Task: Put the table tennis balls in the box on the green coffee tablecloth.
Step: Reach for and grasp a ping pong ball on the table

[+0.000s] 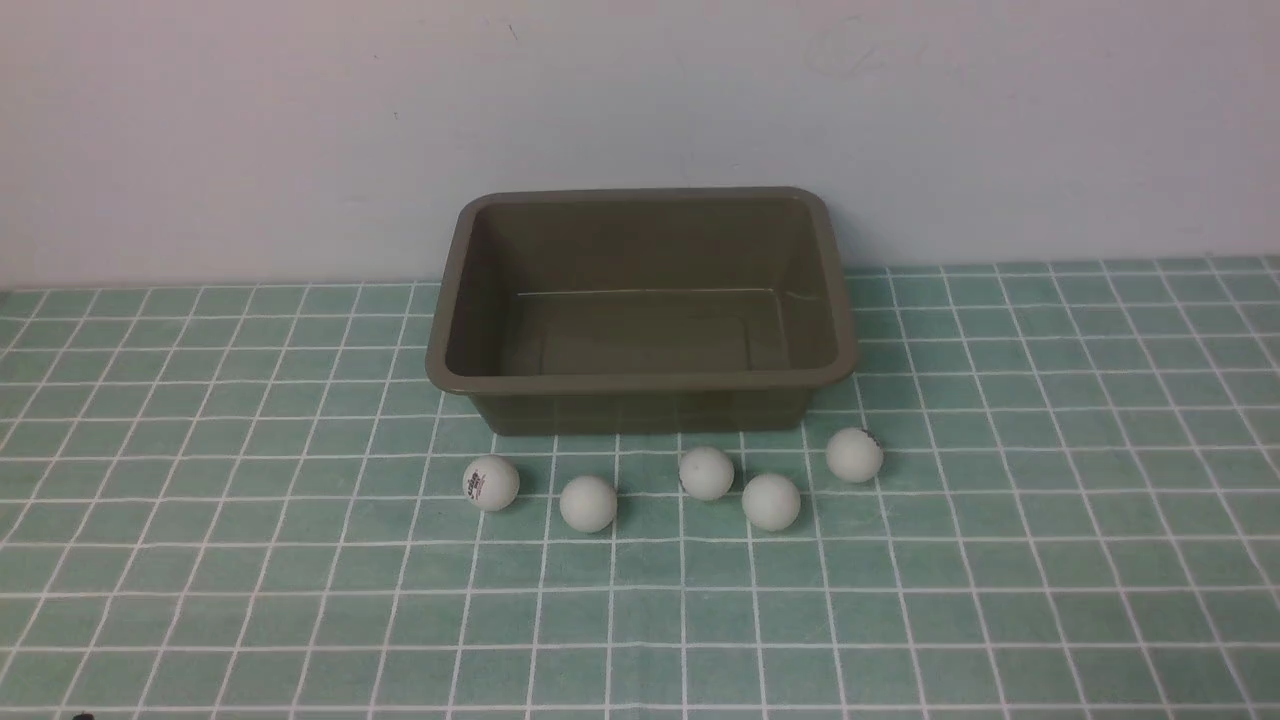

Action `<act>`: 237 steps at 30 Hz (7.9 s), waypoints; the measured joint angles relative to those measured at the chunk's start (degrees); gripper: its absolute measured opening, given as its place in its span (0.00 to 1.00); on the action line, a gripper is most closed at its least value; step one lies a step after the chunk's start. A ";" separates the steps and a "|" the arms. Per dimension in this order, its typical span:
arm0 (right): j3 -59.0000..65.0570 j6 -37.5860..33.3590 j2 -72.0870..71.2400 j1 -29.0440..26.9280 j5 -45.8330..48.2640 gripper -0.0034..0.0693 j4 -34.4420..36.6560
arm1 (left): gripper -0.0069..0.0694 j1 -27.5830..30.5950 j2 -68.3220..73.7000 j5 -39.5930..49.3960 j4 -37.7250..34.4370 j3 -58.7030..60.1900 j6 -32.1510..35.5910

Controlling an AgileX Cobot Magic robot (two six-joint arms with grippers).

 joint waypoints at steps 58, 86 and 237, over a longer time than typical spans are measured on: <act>0.05 0.00 0.00 0.00 -0.46 0.56 -0.86 | 0.71 0.00 0.00 0.00 0.06 0.00 0.00; -34.47 2.82 0.00 0.00 18.87 0.56 14.04 | 0.71 0.00 0.00 0.00 0.06 0.00 0.00; -78.69 -48.08 119.26 10.78 19.06 0.65 37.35 | 0.71 0.00 44.13 12.45 -32.55 -34.74 41.79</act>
